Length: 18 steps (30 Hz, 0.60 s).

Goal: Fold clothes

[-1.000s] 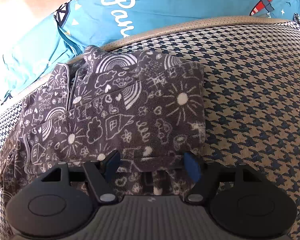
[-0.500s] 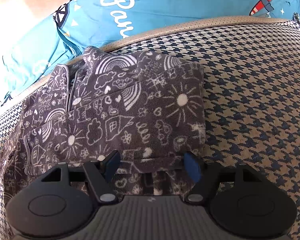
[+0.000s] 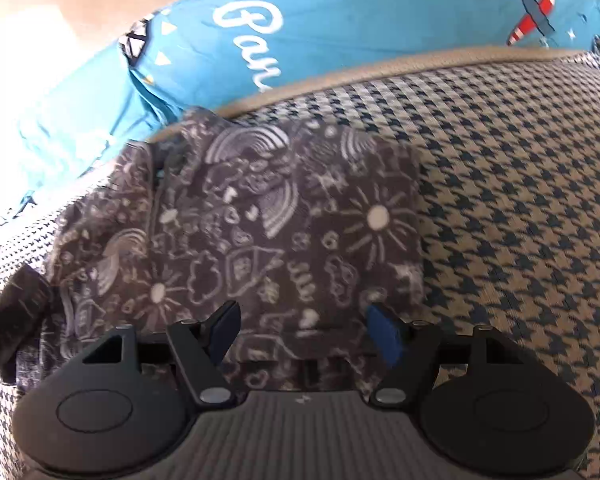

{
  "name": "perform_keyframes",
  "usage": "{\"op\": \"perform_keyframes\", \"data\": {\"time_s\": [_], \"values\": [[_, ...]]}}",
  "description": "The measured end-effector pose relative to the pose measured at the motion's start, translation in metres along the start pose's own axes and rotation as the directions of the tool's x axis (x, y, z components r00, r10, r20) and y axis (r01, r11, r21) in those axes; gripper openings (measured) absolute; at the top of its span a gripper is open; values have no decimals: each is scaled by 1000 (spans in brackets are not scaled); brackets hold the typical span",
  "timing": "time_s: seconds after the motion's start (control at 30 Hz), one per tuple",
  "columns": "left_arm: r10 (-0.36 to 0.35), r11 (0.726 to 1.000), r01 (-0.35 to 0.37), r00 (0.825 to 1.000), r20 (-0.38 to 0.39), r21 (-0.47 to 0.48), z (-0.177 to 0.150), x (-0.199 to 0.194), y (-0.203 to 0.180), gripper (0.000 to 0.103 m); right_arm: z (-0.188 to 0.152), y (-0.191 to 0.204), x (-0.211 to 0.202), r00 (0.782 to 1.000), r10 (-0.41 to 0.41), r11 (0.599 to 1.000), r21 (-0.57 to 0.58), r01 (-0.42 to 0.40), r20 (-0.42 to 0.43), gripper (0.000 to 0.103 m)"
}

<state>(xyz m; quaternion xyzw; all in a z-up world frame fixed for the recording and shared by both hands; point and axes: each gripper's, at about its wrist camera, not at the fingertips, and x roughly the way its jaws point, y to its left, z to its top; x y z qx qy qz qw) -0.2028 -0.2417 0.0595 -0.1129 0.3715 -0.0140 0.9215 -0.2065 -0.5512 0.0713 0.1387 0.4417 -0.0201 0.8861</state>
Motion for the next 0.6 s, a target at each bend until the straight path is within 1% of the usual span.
{"op": "perform_keyframes", "data": {"time_s": [0.03, 0.1, 0.17, 0.2, 0.43, 0.5, 0.6], "values": [[4, 1000, -4, 1000, 1, -3, 1, -1, 2, 51, 0, 2, -2, 1000, 11, 1000, -8, -11, 12, 71], [3, 1000, -3, 1000, -2, -8, 3, -5, 5, 69, 0, 6, -4, 999, 37, 999, -24, -36, 32, 71], [-6, 1000, 6, 1000, -13, 5, 4, -9, 6, 99, 0, 11, -5, 997, 73, 997, -35, -71, 39, 71], [-8, 1000, 9, 1000, -21, 21, 3, -11, 5, 102, -1, 13, -6, 995, 91, 995, -40, -90, 41, 71], [-17, 990, 27, 997, -76, 136, -6, -21, 0, 102, -4, 40, -1, 985, 173, 982, -84, -171, 25, 71], [-18, 985, 33, 996, -92, 168, -9, -24, -1, 103, -6, 46, 0, 979, 206, 975, -95, -203, 16, 71], [-4, 989, 13, 998, -57, 147, -5, -34, 9, 103, -8, 55, 4, 963, 269, 959, -95, -268, -4, 71]]}}
